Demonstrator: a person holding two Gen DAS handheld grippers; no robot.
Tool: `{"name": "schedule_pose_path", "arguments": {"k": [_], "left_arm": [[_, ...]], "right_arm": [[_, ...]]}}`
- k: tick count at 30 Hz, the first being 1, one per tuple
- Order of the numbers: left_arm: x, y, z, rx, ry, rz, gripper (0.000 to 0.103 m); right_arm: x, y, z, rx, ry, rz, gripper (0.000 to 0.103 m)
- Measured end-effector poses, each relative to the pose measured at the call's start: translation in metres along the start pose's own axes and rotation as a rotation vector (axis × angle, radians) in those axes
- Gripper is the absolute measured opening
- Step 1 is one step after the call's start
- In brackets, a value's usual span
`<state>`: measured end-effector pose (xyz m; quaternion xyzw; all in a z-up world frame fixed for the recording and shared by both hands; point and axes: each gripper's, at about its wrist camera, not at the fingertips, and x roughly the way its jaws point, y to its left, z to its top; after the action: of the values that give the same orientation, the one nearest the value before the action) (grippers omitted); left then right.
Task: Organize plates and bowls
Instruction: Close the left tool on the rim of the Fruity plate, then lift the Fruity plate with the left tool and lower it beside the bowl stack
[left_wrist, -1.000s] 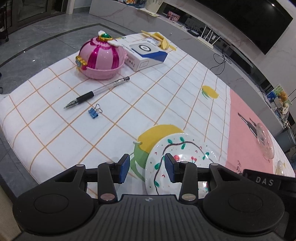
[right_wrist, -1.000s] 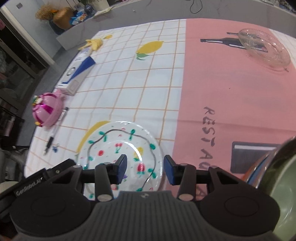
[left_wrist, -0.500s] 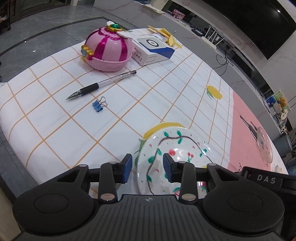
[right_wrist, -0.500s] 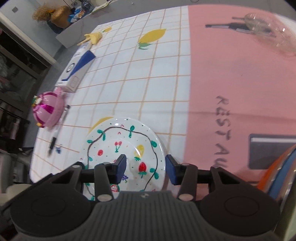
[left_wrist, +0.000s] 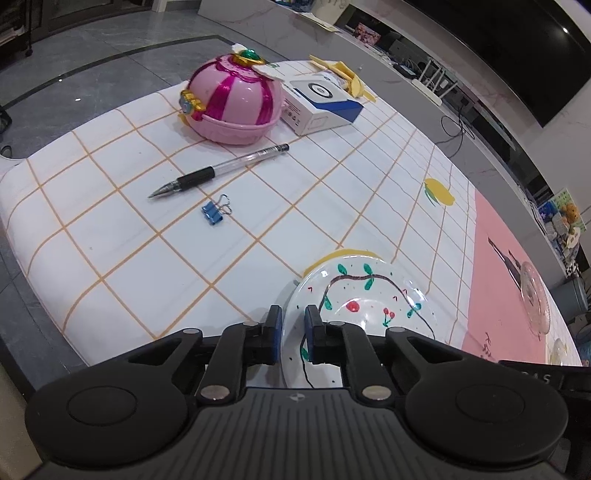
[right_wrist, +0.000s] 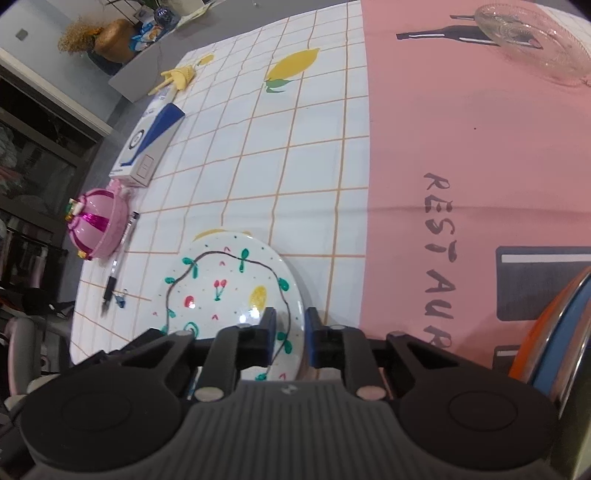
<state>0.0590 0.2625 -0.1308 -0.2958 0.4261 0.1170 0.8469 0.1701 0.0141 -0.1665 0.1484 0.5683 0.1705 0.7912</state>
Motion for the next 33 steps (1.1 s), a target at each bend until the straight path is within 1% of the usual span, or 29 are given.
{"name": "schedule_pose_path", "arguments": {"k": [4,11,18,26,33], "left_arm": [[-0.004,0.006,0.002,-0.034,0.0,-0.025,0.013],[-0.018,0.004,0.006,-0.072,-0.022,-0.059,0.013],[-0.041,-0.012,0.01,-0.06,-0.063,-0.092,0.011],[-0.069,-0.052,0.007,-0.004,-0.108,-0.151,0.011],[-0.085,-0.106,-0.009,0.069,-0.117,-0.223,0.011]], "right_arm": [[-0.011,0.001,0.003,0.006,-0.029,0.036,0.006],[-0.031,0.005,0.008,0.023,-0.067,0.091,0.005],[-0.058,0.001,0.009,0.041,-0.11,0.125,0.005],[-0.108,-0.019,0.006,0.073,-0.194,0.153,0.005],[-0.162,-0.061,-0.001,0.128,-0.282,0.165,0.005]]}}
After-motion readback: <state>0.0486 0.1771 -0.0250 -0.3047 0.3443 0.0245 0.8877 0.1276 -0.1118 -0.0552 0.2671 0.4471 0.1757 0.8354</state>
